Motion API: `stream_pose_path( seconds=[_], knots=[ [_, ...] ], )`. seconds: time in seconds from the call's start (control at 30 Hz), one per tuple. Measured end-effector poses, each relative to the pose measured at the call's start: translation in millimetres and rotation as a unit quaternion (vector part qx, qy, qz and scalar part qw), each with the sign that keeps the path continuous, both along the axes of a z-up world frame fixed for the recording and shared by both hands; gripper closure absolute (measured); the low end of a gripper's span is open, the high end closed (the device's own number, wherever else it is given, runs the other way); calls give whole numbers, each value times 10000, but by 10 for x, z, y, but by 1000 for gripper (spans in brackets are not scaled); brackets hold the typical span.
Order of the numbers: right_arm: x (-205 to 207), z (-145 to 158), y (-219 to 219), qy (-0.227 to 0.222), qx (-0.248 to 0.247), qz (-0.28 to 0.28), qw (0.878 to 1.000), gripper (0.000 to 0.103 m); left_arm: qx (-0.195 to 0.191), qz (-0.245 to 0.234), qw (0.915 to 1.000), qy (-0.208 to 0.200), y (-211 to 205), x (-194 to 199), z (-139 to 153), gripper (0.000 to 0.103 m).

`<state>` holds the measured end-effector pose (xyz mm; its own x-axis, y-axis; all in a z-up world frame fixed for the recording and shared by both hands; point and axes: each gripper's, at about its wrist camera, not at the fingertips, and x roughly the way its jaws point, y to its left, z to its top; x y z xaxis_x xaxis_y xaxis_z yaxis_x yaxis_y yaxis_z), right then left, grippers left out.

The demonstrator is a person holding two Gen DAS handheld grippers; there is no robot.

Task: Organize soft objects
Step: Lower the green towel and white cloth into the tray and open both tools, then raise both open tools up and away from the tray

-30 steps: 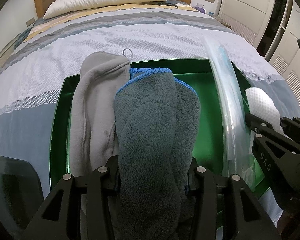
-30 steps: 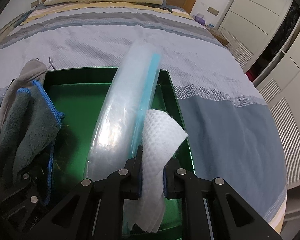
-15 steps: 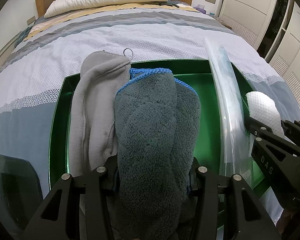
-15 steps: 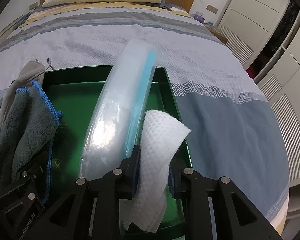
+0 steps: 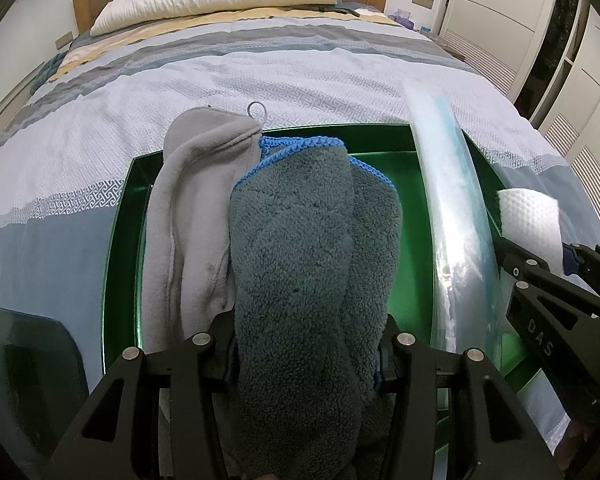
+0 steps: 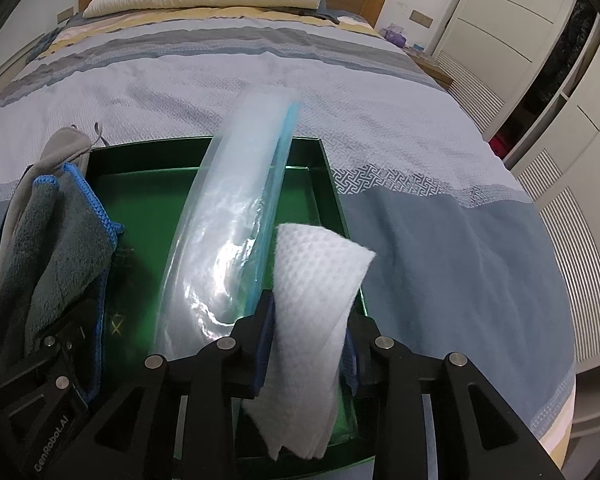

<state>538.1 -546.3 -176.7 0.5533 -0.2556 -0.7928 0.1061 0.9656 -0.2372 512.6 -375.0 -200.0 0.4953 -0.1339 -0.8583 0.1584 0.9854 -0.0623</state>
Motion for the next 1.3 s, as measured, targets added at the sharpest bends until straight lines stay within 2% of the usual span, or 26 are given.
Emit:
stream_pose_path(
  seconds=[0.43,0.5,0.97,1.1,1.3],
  knots=[
    [-41,32,-18,-31,98,-55,9999,64,24,-12,10000,-34,-12,-18,2,59],
    [-38,31,-24,-44,115,-66,9999,60,13,-21,10000,-46,-18,-27,0,55],
    [-48,70,32,-125,76,-57,9999,55,-28,4,9999,-119,1,-53,35,47],
    [-43,90,47,-144,39,-51,9999,53,-121,-14,9997,-189,19,-65,68,34],
    [-62,144,51,-208,17,-70,9998,51,-147,-47,9992,-366,10,-91,169,33]
  ],
)
